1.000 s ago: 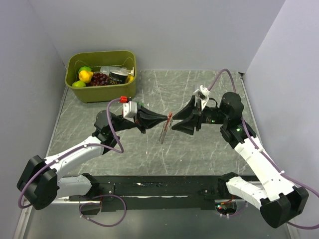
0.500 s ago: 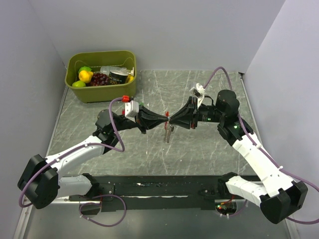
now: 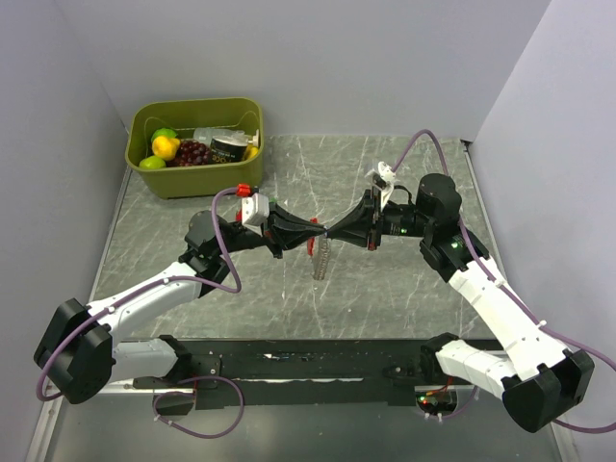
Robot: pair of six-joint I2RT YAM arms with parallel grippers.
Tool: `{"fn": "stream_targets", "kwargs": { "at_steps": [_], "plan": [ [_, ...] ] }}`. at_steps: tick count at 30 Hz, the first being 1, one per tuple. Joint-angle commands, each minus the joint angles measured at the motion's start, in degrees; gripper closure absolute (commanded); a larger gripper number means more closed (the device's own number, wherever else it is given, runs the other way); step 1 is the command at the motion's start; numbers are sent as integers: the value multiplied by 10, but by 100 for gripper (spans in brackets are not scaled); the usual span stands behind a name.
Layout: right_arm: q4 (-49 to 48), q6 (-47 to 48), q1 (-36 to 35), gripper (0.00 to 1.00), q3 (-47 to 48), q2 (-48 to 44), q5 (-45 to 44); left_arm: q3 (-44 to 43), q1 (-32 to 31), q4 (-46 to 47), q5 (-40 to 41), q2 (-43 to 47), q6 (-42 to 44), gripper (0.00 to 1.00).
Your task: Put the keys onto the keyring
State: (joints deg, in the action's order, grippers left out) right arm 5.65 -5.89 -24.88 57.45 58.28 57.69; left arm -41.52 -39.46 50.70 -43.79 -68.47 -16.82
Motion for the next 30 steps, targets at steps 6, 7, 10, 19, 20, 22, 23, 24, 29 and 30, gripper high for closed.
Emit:
{"fn": "stream_targets", "kwargs": {
  "at_steps": [6, 7, 10, 19, 20, 22, 23, 24, 29, 30],
  "plan": [
    [3, 9, -3, 100, 20, -3, 1, -24, -3, 39, -15, 6, -1, 99],
    [5, 10, -3, 100, 20, -4, 1, -24, -3, 41, -15, 4, -1, 99],
    [10, 15, -3, 100, 14, -6, 0, -25, -3, 41, -14, 5, -2, 99],
    [30, 33, -3, 87, 6, -17, -4, -27, -3, 31, -8, 13, 6, 99],
    [31, 33, -3, 80, 5, -19, -4, -27, -3, 27, -9, 13, 8, 99],
    [29, 33, -3, 61, 3, -26, -7, -29, -3, 27, -10, 12, 9, 99],
    [26, 34, -2, 52, 2, -33, -11, -29, -3, 28, -11, 12, 7, 99],
    [26, 37, -1, 48, 2, -38, -14, -28, -3, 29, -11, 11, 7, 99],
    [42, 54, 8, 34, 10, -53, -19, -27, -3, 28, -16, 11, 8, 99],
    [46, 55, 11, 34, 12, -55, -19, -27, -3, 27, -17, 11, 9, 99]
  ]
}}
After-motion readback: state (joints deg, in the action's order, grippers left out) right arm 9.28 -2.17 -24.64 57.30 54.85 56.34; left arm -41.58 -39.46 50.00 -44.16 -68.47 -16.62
